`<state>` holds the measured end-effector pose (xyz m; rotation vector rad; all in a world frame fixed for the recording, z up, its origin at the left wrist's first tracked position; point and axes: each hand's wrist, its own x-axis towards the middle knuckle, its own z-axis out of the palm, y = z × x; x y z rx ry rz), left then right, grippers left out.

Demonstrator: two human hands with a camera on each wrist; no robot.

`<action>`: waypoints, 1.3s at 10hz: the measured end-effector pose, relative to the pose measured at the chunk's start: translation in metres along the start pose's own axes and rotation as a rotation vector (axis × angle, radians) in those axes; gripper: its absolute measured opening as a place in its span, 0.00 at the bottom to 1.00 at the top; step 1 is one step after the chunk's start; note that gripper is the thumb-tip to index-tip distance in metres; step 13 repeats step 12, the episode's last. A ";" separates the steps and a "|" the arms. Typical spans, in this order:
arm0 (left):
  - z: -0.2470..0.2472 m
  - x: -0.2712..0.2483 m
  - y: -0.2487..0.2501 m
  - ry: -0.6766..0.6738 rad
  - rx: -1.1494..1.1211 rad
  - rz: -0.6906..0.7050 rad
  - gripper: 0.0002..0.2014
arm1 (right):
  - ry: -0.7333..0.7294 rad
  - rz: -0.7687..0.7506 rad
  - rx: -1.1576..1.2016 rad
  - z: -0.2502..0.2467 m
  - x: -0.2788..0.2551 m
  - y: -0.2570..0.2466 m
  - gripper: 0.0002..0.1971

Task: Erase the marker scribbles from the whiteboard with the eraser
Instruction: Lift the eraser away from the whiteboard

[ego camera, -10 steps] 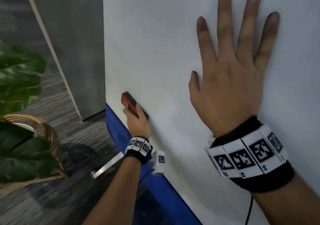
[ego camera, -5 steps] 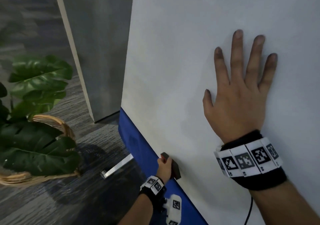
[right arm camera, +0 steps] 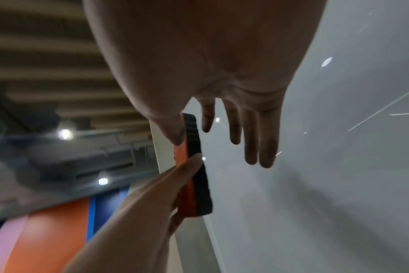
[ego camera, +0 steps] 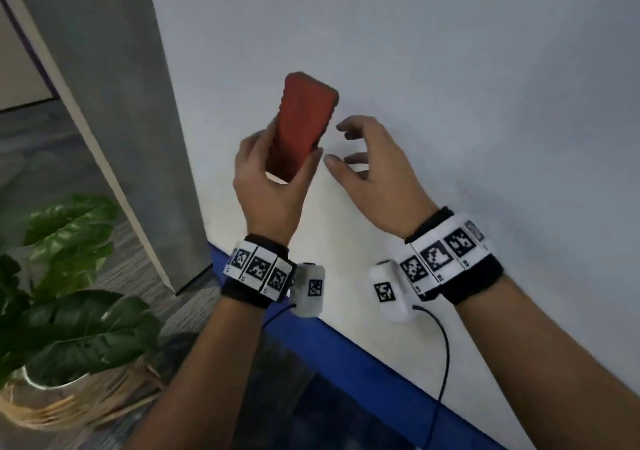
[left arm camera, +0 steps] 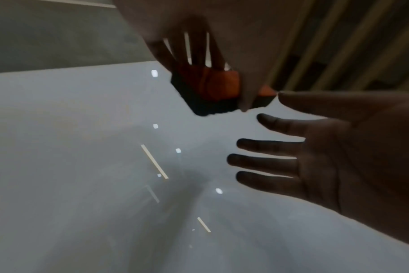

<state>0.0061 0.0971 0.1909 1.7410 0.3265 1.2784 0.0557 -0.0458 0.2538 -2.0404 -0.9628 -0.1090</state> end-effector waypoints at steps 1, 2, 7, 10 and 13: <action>0.043 -0.033 0.075 0.069 0.083 0.224 0.30 | 0.088 0.056 0.208 -0.065 -0.059 -0.019 0.34; 0.094 -0.083 0.151 0.050 0.084 0.428 0.26 | 0.284 0.153 0.560 -0.133 -0.113 -0.029 0.30; 0.225 -0.345 0.258 -0.875 -0.120 0.410 0.33 | 1.047 0.809 -0.342 -0.398 -0.443 0.135 0.45; 0.211 -0.418 0.053 -1.527 0.666 0.135 0.20 | 0.493 1.317 -0.629 -0.378 -0.540 0.253 0.40; 0.160 -0.426 -0.108 -1.706 1.063 -0.131 0.07 | 0.237 1.399 -0.870 -0.371 -0.527 0.253 0.31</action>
